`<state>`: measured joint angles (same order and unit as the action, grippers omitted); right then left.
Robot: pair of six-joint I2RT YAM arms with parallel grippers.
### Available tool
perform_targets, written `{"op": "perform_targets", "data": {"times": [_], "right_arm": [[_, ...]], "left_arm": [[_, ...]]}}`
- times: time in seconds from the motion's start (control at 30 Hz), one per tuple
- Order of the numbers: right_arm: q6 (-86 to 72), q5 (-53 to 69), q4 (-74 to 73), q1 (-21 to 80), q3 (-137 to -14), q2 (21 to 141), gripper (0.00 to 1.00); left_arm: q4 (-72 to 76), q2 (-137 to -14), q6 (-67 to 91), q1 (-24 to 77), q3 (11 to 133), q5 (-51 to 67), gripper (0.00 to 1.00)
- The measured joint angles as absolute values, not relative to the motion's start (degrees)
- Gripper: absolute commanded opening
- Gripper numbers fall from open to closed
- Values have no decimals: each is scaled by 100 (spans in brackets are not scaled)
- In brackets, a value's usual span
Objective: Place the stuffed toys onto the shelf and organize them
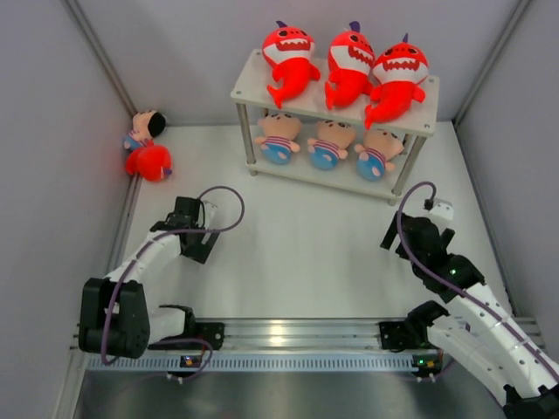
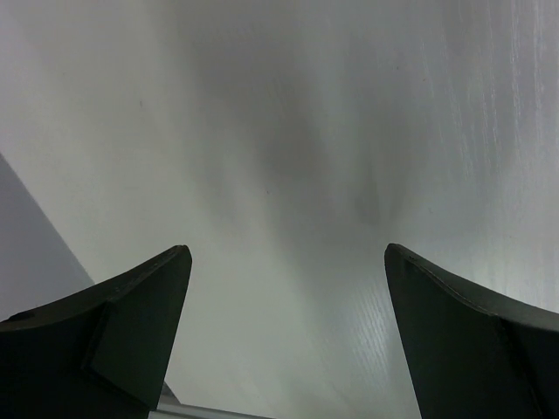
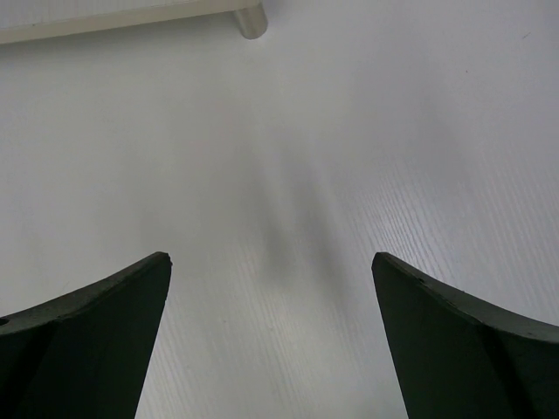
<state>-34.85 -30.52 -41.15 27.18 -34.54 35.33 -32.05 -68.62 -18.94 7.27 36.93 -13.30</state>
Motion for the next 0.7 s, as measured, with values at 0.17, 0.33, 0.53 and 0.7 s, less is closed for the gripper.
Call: {"op": "perform_targets", "data": {"times": [0.17, 0.33, 0.53, 0.7], "right_arm": [[-3712, -3247, -4012, 2718, -3371, 3590, 99], [-3732, -3339, -3883, 2718, -3332, 3607, 99], [-3732, -3345, -3809, 2718, -3223, 3607, 99], [-3763, -3369, -3723, 2718, -3192, 3627, 100]], "left_arm": [[-2867, -7260, -1844, 666, 3691, -1271, 98], [-2733, -7140, -1798, 646, 3691, -1057, 98], [-2685, -6925, -1789, 642, 3691, -972, 98], [-2676, -6921, -1787, 639, 3691, -943, 98]]}}
